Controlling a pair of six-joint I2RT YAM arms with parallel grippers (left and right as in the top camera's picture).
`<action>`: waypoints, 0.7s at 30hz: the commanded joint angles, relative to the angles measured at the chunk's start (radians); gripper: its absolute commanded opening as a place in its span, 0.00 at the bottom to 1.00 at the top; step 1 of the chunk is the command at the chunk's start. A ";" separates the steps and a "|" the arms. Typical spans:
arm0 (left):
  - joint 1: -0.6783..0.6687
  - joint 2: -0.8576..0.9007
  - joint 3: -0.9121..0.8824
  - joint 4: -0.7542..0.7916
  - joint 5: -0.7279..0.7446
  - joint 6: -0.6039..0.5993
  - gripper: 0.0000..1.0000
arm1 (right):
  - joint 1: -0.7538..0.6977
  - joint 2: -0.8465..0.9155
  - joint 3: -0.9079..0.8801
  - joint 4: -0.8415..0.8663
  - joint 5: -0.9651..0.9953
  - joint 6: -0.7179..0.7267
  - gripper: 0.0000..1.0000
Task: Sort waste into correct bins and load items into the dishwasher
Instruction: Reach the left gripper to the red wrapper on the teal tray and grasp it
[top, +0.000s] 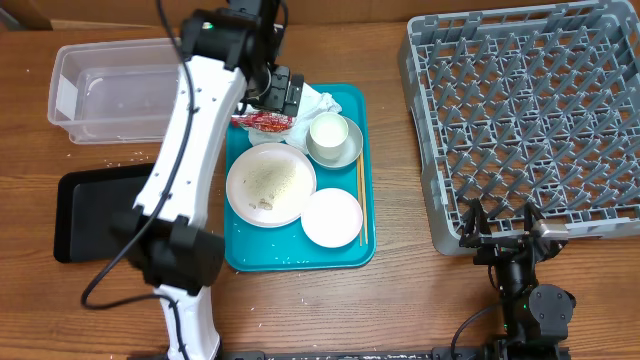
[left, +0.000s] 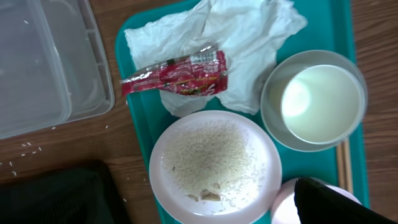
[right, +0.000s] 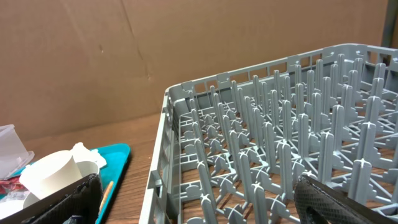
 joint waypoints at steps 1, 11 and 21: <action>0.000 0.093 0.027 0.008 -0.032 0.007 1.00 | -0.003 -0.009 -0.010 0.005 0.002 -0.006 1.00; -0.026 0.301 0.026 0.068 0.040 0.008 0.86 | -0.003 -0.009 -0.010 0.005 0.002 -0.007 1.00; -0.025 0.399 0.025 0.167 -0.037 0.007 0.60 | -0.003 -0.009 -0.010 0.005 0.002 -0.006 1.00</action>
